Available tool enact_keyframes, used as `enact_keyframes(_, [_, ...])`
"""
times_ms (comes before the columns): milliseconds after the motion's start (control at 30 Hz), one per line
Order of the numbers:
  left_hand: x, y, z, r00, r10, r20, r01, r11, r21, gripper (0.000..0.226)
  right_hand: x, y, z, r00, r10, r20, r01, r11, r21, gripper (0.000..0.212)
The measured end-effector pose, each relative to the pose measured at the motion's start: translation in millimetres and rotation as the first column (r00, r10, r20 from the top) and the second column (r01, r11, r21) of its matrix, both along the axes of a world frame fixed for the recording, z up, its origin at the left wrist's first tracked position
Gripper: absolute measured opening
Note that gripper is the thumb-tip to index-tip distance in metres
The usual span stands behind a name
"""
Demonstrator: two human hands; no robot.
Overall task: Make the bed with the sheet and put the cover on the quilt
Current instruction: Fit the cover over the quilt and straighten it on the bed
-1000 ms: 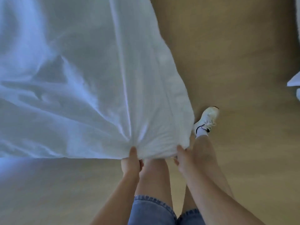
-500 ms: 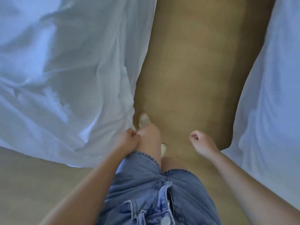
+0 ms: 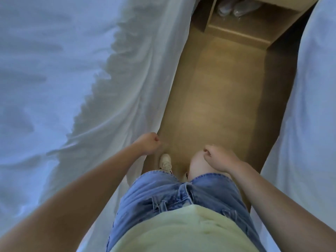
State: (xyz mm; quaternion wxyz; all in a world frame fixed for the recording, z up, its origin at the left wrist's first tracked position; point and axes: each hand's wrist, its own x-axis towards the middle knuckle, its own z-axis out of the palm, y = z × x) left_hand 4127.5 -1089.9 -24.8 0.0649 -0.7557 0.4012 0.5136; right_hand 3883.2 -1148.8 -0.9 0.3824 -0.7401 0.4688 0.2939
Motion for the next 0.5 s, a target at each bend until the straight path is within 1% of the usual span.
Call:
enact_keyframes(67, [4, -55, -1, 1.0, 0.009, 0.017, -0.01, 1.0, 0.021, 0.023, -3, -59, 2, 0.996, -0.085, 0.032, 0.086, 0.996, -0.031, 0.022])
enact_keyframes(167, [3, -137, -3, 0.997, 0.066, 0.039, -0.068, 0.997, 0.046, 0.026, -5, -154, -8, 0.993, -0.096, 0.062, 0.1, 0.993, -0.065, 0.02])
enact_keyframes(267, [-11, -211, 3, 0.988, 0.14, 0.068, -0.143, 0.989, 0.042, 0.027, 0, -251, -13, 0.996, 0.065, 0.052, -0.061, 0.995, -0.08, 0.017])
enact_keyframes(367, [-30, -279, 12, 0.987, 0.156, 0.026, -0.156, 0.987, 0.025, 0.019, 11, -336, 1, 0.981, 0.191, 0.037, -0.187, 0.978, -0.092, 0.019])
enact_keyframes(500, [-26, -363, 18, 0.971, 0.241, 0.002, -0.24, 0.969, -0.054, 0.022, 37, -434, -2, 0.979, 0.2, 0.043, -0.197, 0.978, -0.076, 0.022])
